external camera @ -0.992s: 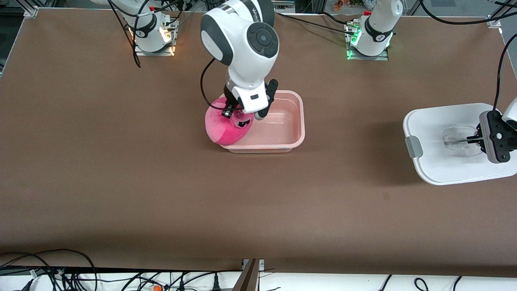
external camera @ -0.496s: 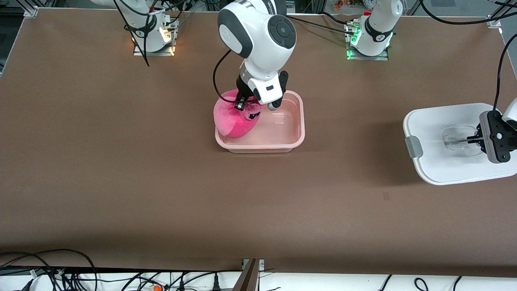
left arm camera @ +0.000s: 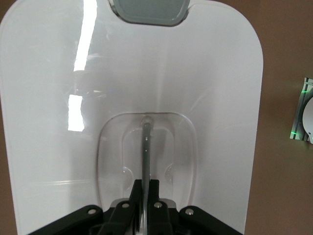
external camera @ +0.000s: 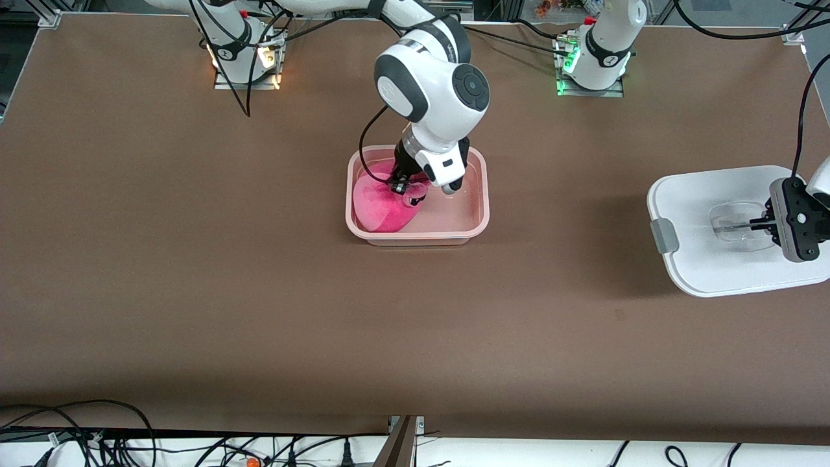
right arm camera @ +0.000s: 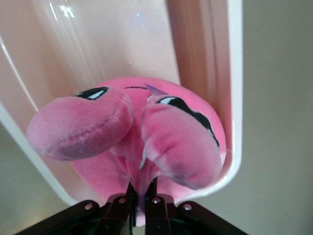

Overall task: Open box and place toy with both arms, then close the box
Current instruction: 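Lower the plush into the box and open the right gripper, then carry the lid over the box with the left gripper while the right gripper withdraws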

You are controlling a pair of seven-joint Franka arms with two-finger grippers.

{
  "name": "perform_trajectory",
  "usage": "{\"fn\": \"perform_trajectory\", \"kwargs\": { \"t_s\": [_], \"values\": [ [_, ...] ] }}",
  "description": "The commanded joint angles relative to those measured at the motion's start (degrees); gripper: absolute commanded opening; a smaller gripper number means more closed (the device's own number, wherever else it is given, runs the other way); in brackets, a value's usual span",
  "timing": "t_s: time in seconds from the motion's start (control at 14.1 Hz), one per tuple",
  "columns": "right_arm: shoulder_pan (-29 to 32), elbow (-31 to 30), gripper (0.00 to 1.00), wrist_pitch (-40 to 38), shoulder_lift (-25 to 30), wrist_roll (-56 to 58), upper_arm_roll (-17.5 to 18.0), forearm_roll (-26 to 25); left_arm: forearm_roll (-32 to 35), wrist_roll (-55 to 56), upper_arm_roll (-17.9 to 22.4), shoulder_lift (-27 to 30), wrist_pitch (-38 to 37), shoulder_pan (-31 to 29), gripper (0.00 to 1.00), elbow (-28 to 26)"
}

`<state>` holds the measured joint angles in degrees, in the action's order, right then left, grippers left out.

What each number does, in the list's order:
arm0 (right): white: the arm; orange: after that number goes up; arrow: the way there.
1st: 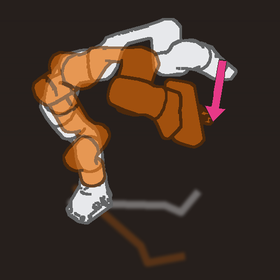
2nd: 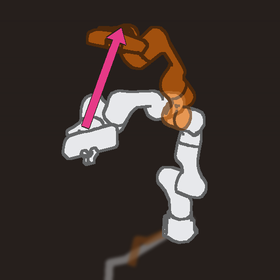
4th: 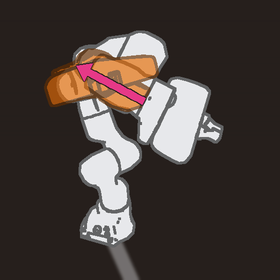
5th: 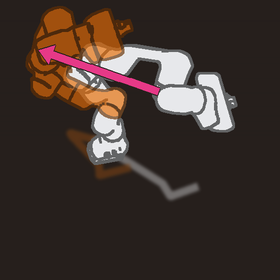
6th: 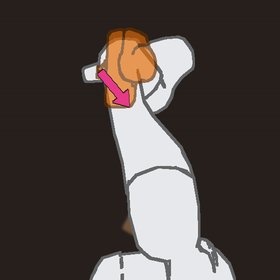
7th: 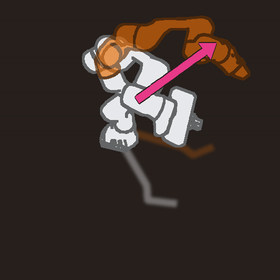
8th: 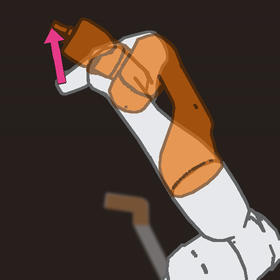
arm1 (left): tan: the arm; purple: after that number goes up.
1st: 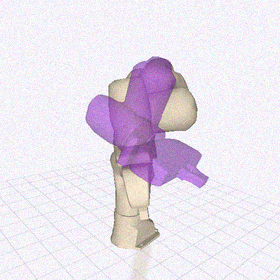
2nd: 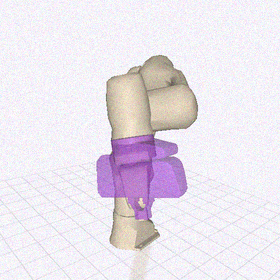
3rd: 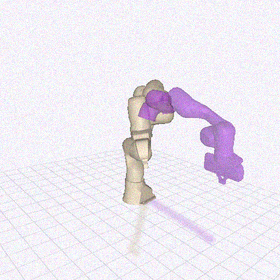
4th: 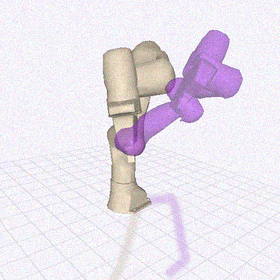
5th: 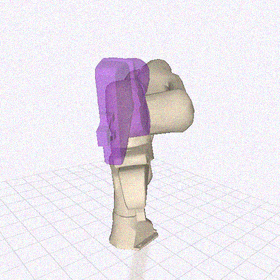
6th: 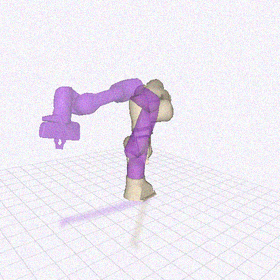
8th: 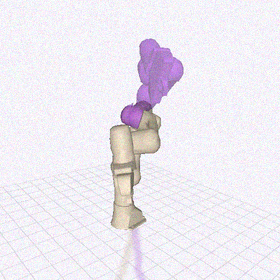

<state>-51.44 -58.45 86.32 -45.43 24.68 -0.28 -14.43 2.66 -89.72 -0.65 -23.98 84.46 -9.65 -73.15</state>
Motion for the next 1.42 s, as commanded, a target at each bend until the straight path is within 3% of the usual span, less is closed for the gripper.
{"fn": "perform_trajectory", "kwargs": {
  "t_s": [0.0, 0.14, 0.21, 0.28, 0.35, 0.71, 0.92, 1.2, 1.35],
  "values": [
    [-1.6, 2.1, 0.0, 1.8, -3.0, -2.2, -0.8, -1.1, 1.1, -1.3, -0.2, 0.1, -1.1, 0.0, 0.0, 1.1],
    [-1.8, 2.0, 0.0, 5.2, -5.3, -4.3, -0.8, -1.1, 1.0, -1.3, -0.2, 0.1, -1.1, 0.0, 0.0, 1.1],
    [-2.4, 2.0, 0.13, 7.1, -6.3, -5.9, -0.9, -1.2, 1.0, -1.3, -0.2, 0.1, -1.1, 0.1, 0.0, 1.1],
    [-2.9, 2.0, 0.32, 8.6, -7.2, -7.7, -0.9, -1.2, 0.9, -1.3, -0.2, 0.1, -1.0, 0.0, 0.0, 1.1],
    [-3.0, 2.0, 0.99, 10.1, -7.7, -8.6, -0.9, -1.2, 0.8, -1.3, -0.2, 0.1, -1.0, 0.0, 0.0, 1.0],
    [-4.4, 2.0, 1.0, 19.5, -8.4, -18.9, -0.5, -0.8, 0.9, -1.5, -0.3, 0.1, -1.1, 0.0, 0.0, 0.8],
    [-4.2, 2.1, 1.0, 21.1, -7.6, -24.2, -0.3, -0.4, 0.7, -1.5, -0.4, 0.1, -1.1, 0.0, 0.0, 0.8],
    [0.1, 2.2, 1.0, 20.7, -1.7, -25.7, -0.6, 0.6, 0.6, -1.3, -0.6, 0.1, -1.1, 0.1, 0.0, 0.6],
    [2.2, 1.8, 1.0, 17.7, 3.1, -25.7, -1.6, 6.1, 0.5, -1.3, -0.8, 0.1, -1.1, 0.3, 0.0, 0.6]
  ]
}}
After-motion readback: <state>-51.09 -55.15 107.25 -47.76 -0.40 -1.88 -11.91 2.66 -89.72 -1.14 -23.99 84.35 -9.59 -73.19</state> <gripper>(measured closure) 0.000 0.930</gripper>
